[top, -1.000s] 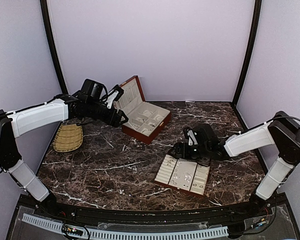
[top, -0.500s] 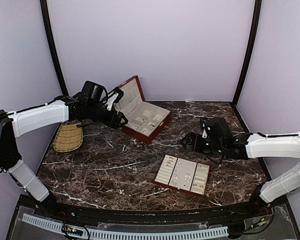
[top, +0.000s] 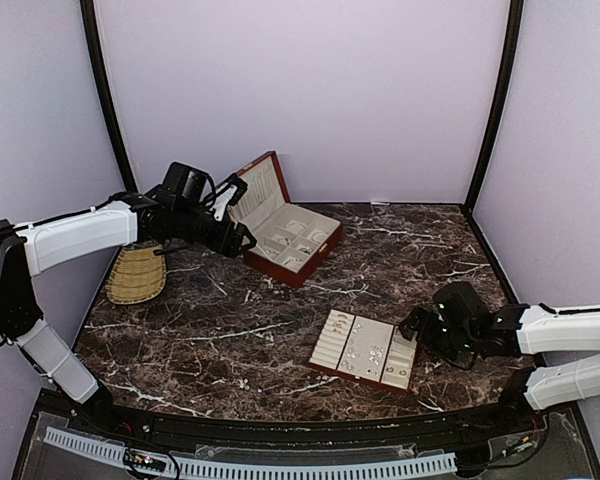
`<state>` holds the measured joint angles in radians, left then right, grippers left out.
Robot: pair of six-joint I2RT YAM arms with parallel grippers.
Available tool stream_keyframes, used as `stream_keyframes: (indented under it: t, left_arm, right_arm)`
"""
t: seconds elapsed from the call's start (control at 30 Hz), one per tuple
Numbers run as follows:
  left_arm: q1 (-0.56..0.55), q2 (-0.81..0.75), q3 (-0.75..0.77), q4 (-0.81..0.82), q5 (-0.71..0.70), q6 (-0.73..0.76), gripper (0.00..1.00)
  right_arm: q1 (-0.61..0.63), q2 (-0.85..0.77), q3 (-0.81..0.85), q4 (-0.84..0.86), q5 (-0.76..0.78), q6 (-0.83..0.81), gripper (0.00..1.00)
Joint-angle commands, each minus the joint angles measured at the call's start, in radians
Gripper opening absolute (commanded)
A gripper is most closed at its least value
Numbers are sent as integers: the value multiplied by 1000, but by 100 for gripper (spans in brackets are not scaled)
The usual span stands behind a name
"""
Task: Organize the mixed jewelry
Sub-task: Move to the center of the board in the compartment layer.
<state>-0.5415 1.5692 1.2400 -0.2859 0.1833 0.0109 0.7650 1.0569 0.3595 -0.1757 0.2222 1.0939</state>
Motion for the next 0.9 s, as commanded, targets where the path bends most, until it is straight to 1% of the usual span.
stream_keyframes:
  t: [0.0, 0.17, 0.23, 0.37, 0.7, 0.87]
  left_arm:
    - [-2, -40, -17, 9, 2, -6, 76]
    - [-2, -42, -17, 8, -1, -6, 76]
    - [-1, -45, -18, 8, -3, -6, 76]
    - [-2, -50, -20, 12, -3, -6, 76]
    - [-3, -64, -23, 14, 5, -6, 76]
    - [-11, -67, -24, 10, -7, -6, 76]
  right_arm:
    - [-3, 20, 6, 97, -24, 33, 92]
    - [-3, 83, 30, 136, -53, -3, 87]
    - [-2, 105, 42, 157, -61, -17, 81]
    - [-3, 145, 67, 243, -91, -54, 75]
    - [-1, 367, 210, 390, -156, -143, 70]
    - [-1, 410, 255, 392, -146, -172, 70]
